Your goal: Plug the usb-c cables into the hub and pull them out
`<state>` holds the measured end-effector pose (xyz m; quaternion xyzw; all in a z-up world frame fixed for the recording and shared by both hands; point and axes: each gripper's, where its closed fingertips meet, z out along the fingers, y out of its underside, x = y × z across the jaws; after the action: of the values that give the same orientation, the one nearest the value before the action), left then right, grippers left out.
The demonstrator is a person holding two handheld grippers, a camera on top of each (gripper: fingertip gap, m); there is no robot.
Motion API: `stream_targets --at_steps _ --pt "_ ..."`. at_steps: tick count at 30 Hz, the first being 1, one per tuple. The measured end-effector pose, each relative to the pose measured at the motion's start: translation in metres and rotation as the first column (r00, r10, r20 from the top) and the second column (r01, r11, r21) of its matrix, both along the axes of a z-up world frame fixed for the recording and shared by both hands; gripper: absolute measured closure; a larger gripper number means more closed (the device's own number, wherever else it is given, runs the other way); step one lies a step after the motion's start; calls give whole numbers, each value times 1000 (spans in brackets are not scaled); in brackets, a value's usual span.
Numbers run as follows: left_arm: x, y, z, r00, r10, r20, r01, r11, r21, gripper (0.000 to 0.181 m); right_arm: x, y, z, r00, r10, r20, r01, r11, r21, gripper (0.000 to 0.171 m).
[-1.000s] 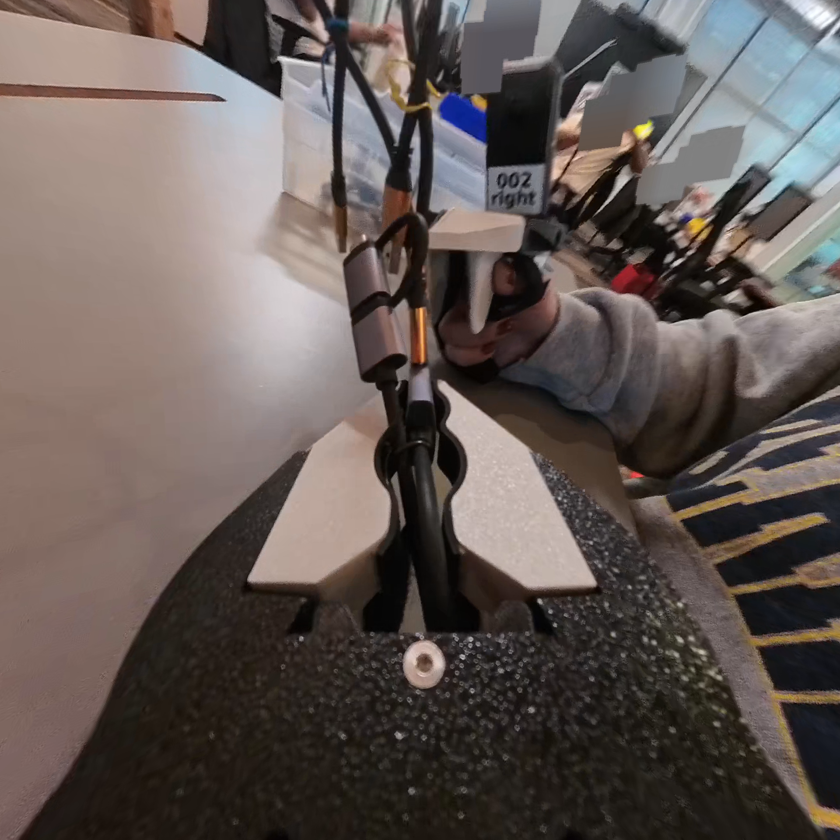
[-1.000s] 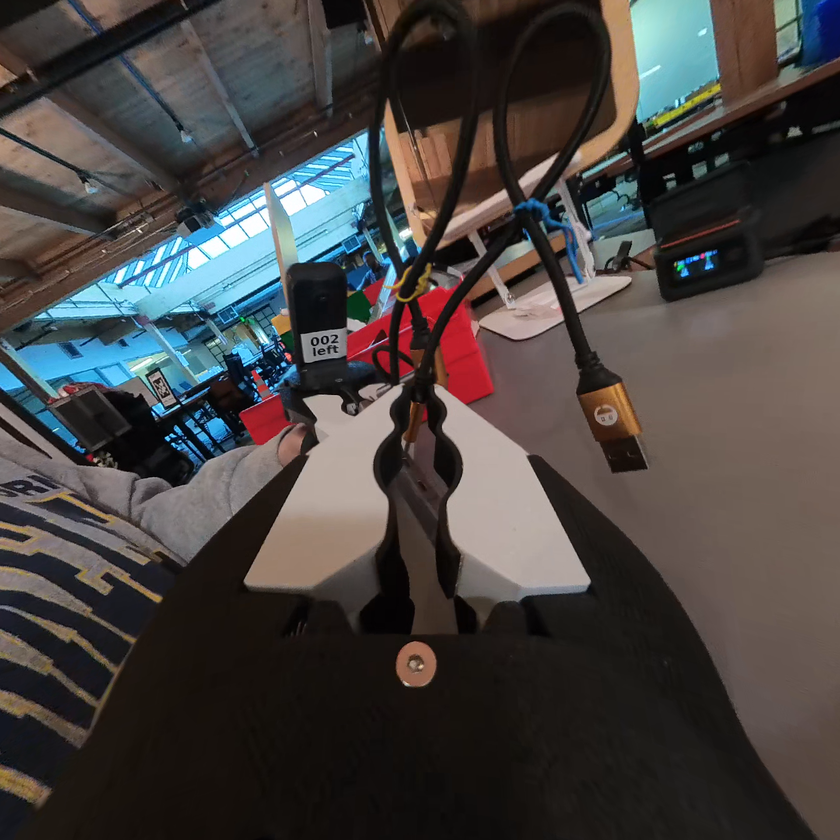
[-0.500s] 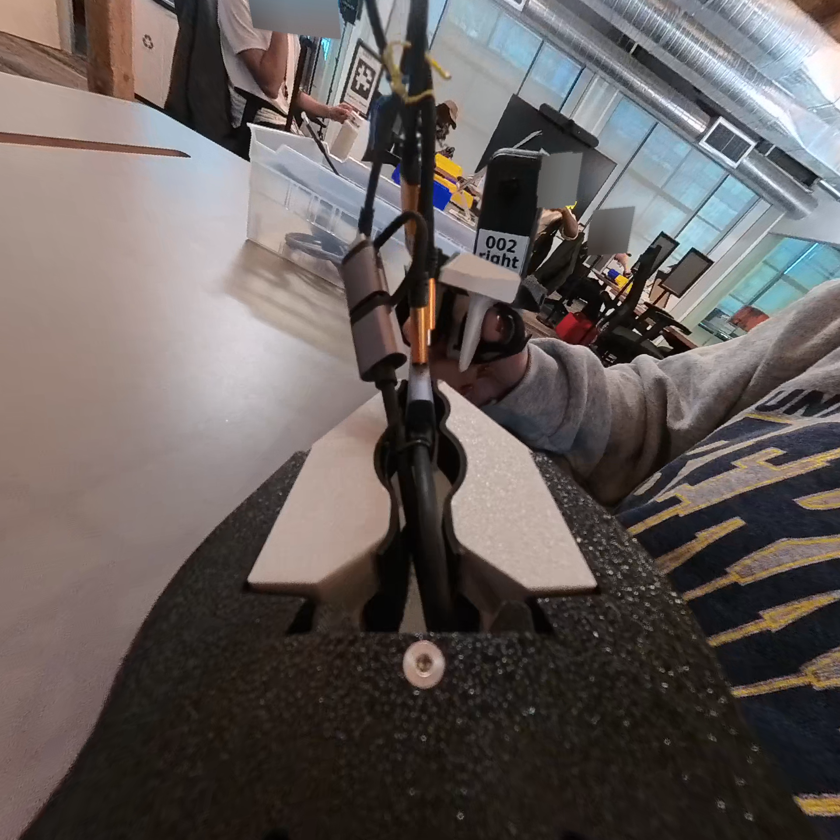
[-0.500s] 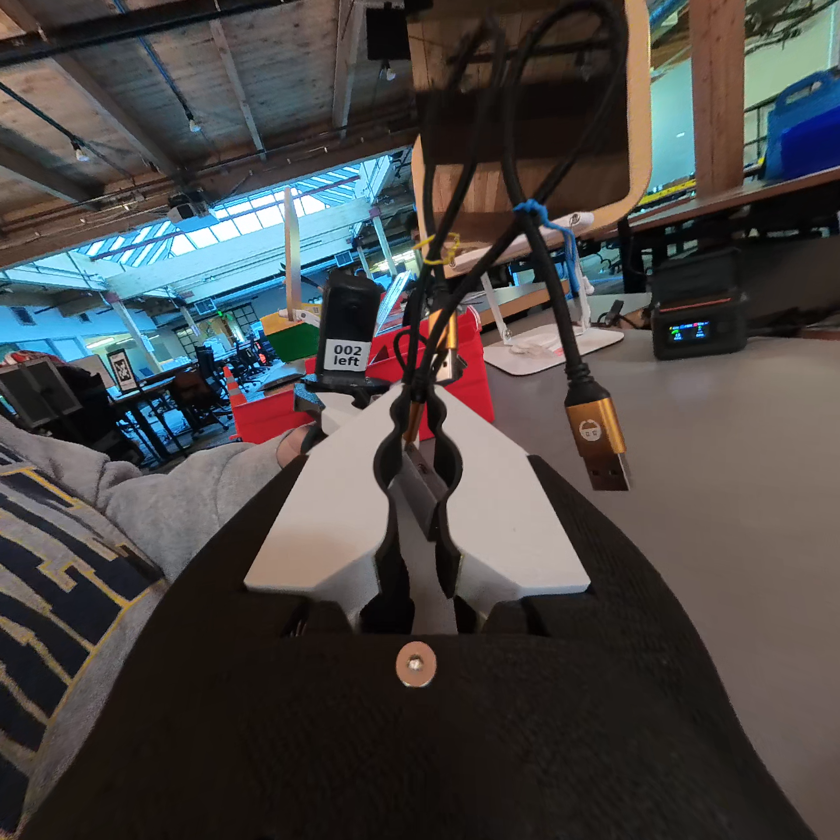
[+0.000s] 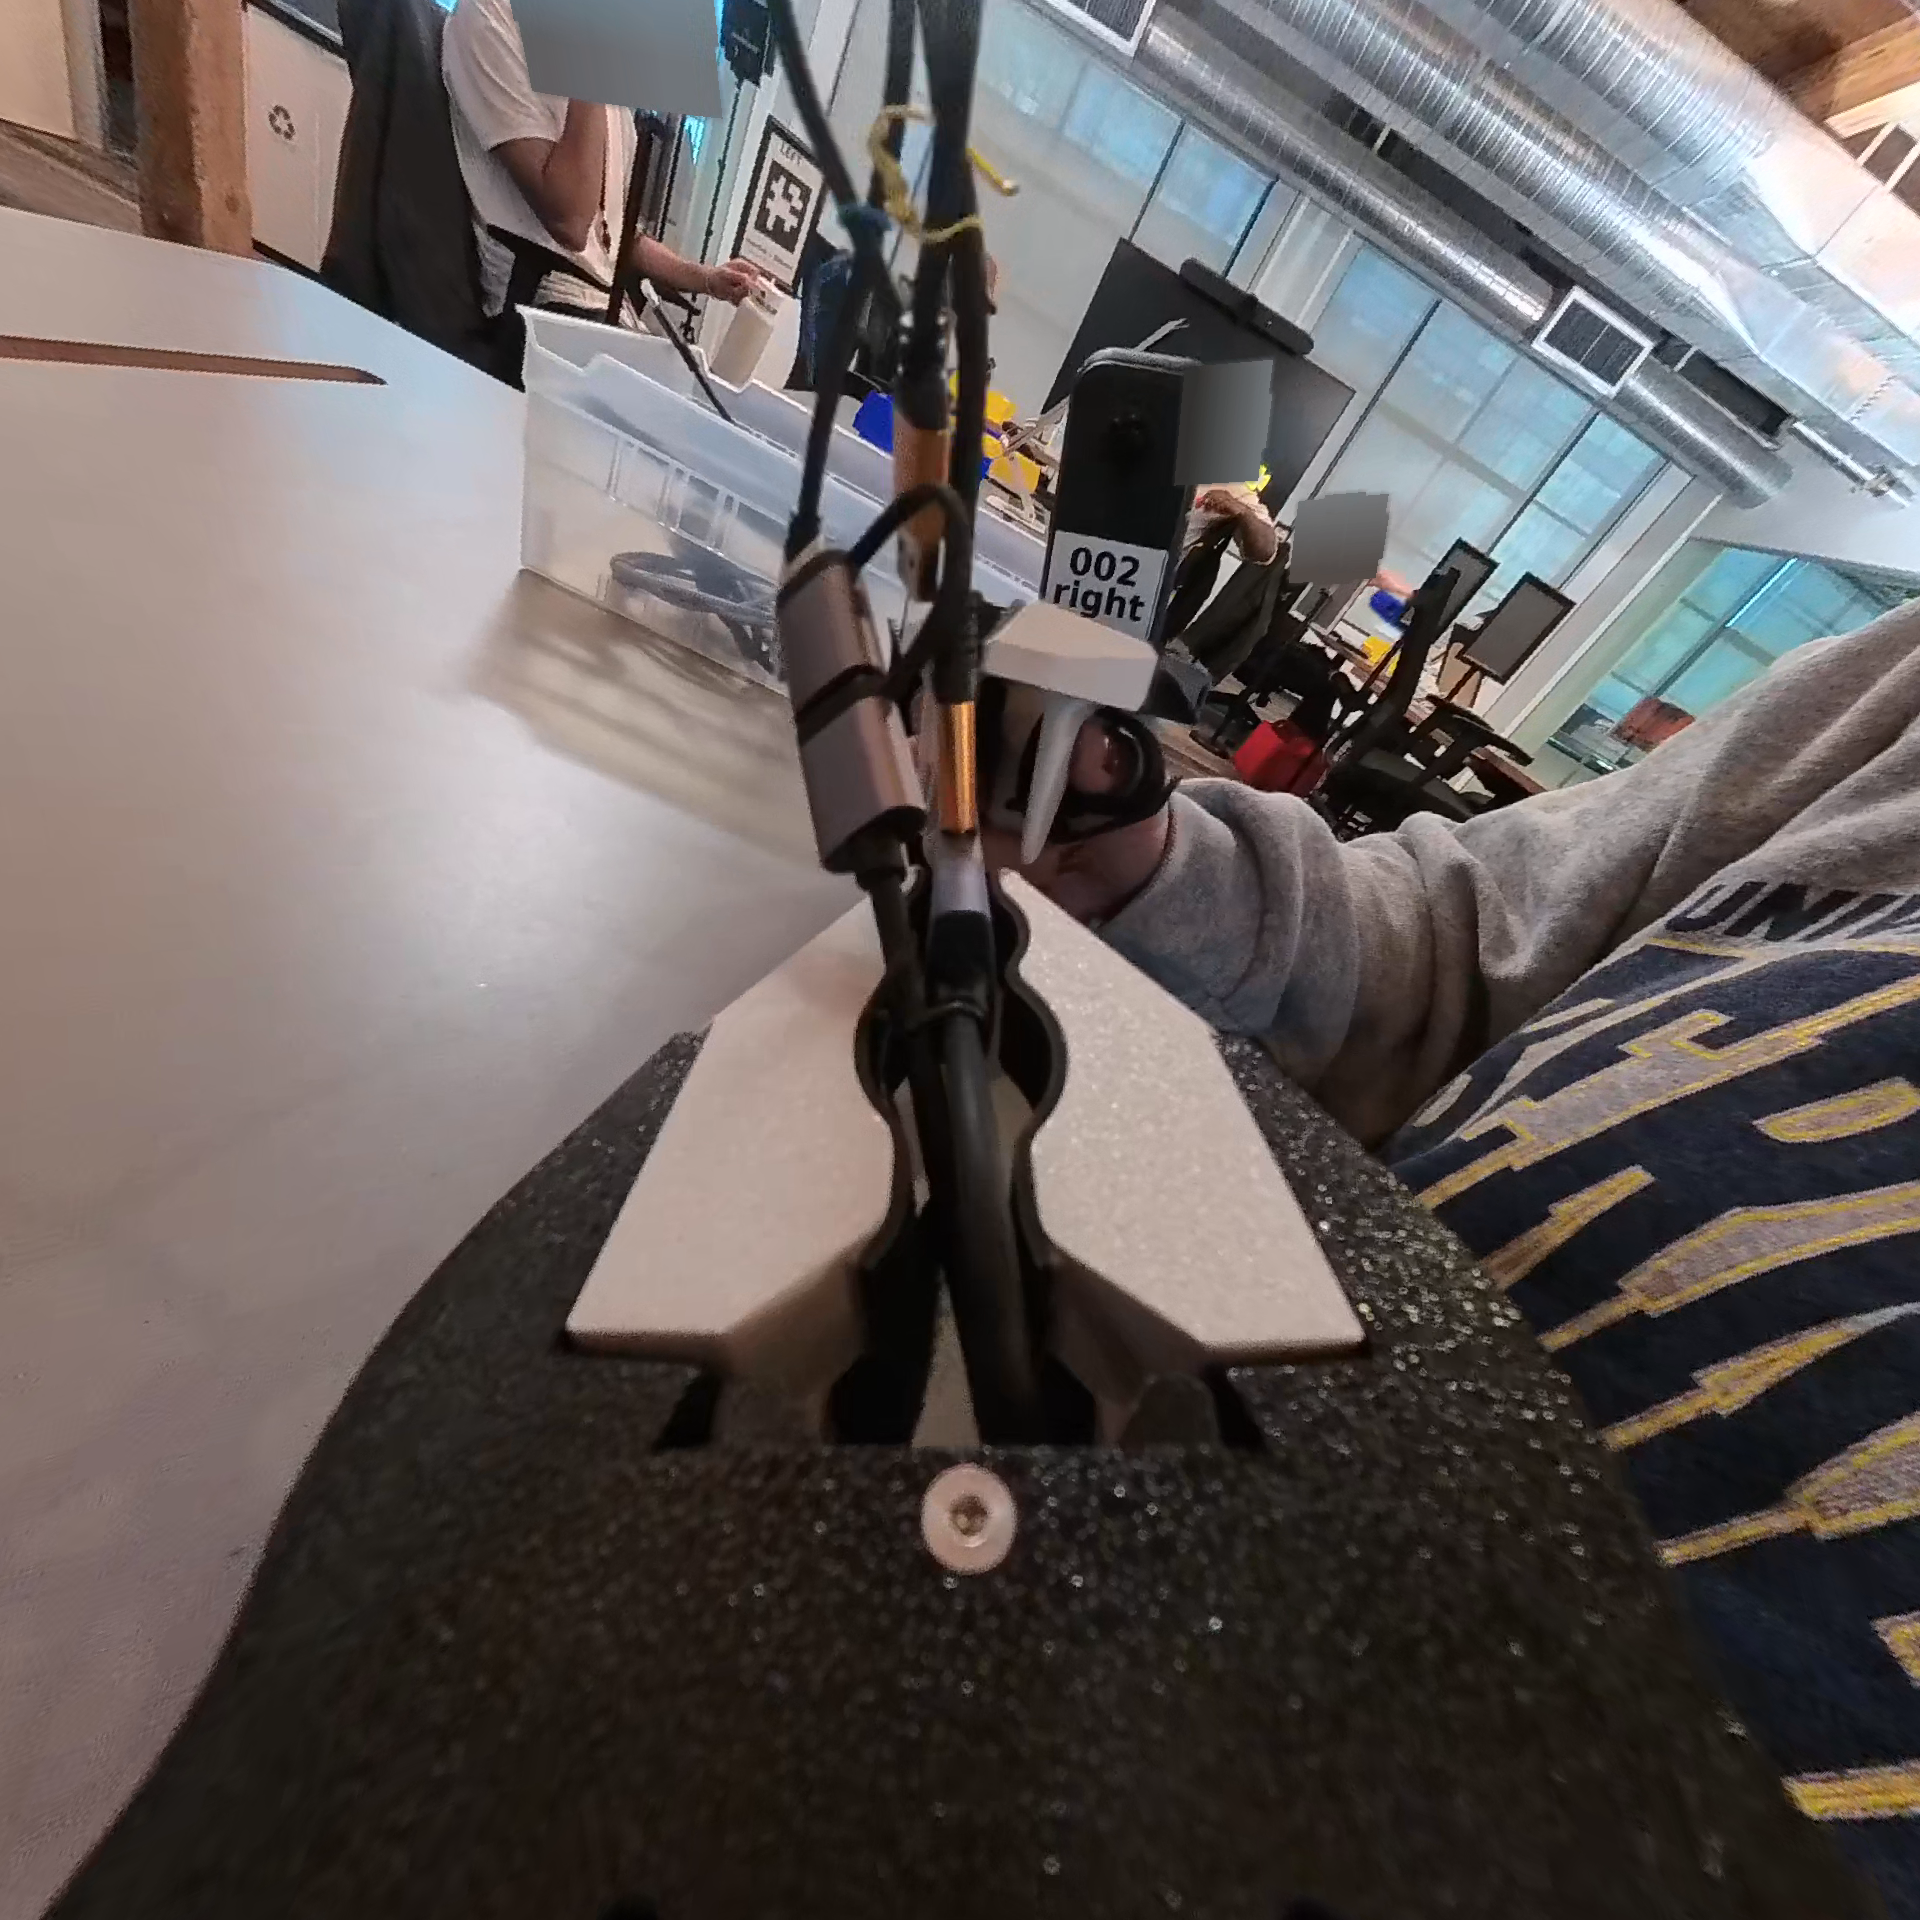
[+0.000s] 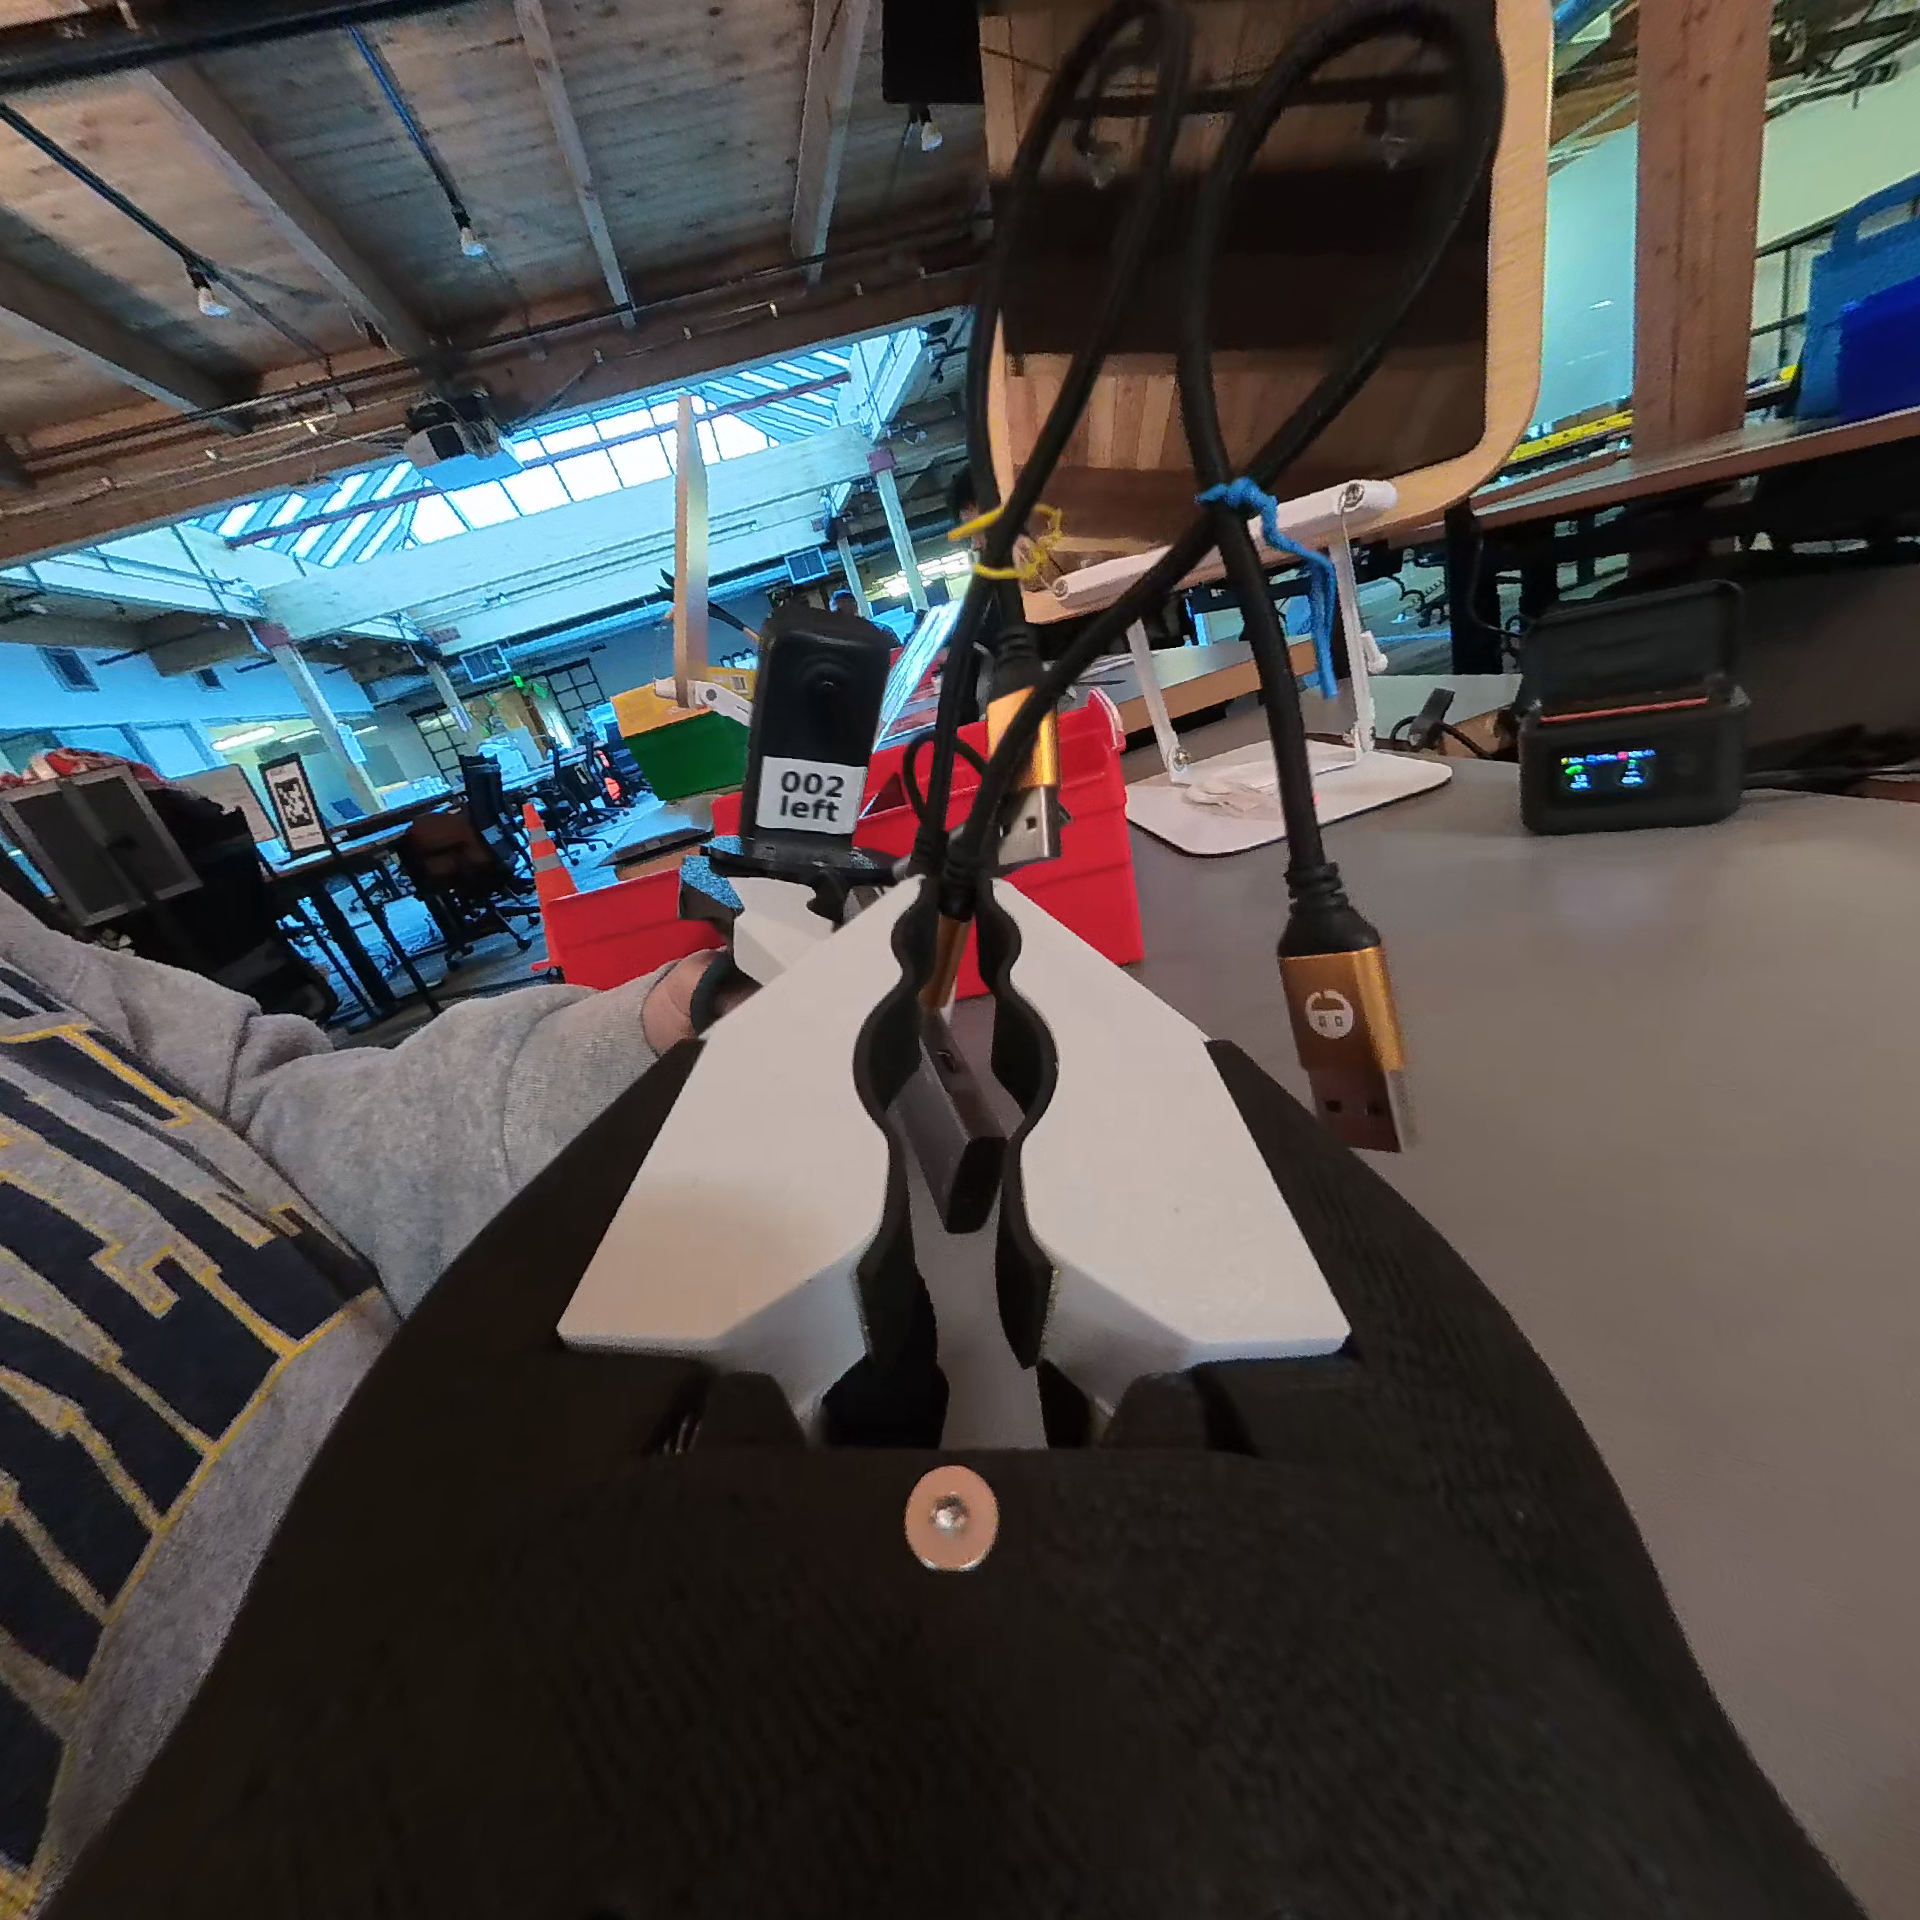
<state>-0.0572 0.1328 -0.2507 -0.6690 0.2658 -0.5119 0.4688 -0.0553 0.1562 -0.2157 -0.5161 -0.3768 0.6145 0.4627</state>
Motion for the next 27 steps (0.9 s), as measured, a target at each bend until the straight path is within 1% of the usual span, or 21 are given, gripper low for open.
stream_targets --at_steps 3,7,9,11,12,13,14,15,16,19,22,24,27 --pt "0 0 1 1000 10 -1 -10 1000 9 174 0 -1 0 1000 16 -2 -16 1000 -8 165" --pt "-2 2 6 999 42 13 -43 998 55 174 1 -3 0 999 19 41 -20 999 40 165" --pt "-6 4 13 996 66 64 -71 995 73 175 3 -2 0 1000 14 25 -15 1000 14 165" --pt "-14 7 23 986 98 136 -109 991 75 175 4 -3 -6 999 7 39 -7 1000 0 165" --pt "-20 8 33 973 108 205 -127 988 83 174 0 -10 -15 996 37 75 -37 999 -2 166" --pt "-22 8 41 962 99 253 -123 989 83 175 -7 -22 -25 987 75 140 -79 997 22 171" --pt "-20 10 41 963 96 250 -119 990 78 175 -16 -32 -30 979 83 185 -97 993 72 171" --pt "-16 12 36 969 99 224 -117 991 68 175 -23 -39 -30 978 90 191 -109 990 92 171" --pt "-13 12 31 976 95 196 -109 992 61 175 -28 -41 -31 976 105 193 -120 991 65 171" --pt "-14 16 20 980 118 160 -124 992 31 175 -26 -29 -27 984 80 156 -81 997 2 171" --pt "-20 19 17 980 144 138 -149 989 24 175 -18 -25 -35 973 36 229 -44 999 27 171" --pt "-19 18 11 986 147 80 -151 988 35 175 -10 -22 -37 961 -8 277 -10 998 63 160" --pt "-14 19 4 989 151 10 -151 988 39 175 0 -17 -39 948 -54 315 29 996 83 166"
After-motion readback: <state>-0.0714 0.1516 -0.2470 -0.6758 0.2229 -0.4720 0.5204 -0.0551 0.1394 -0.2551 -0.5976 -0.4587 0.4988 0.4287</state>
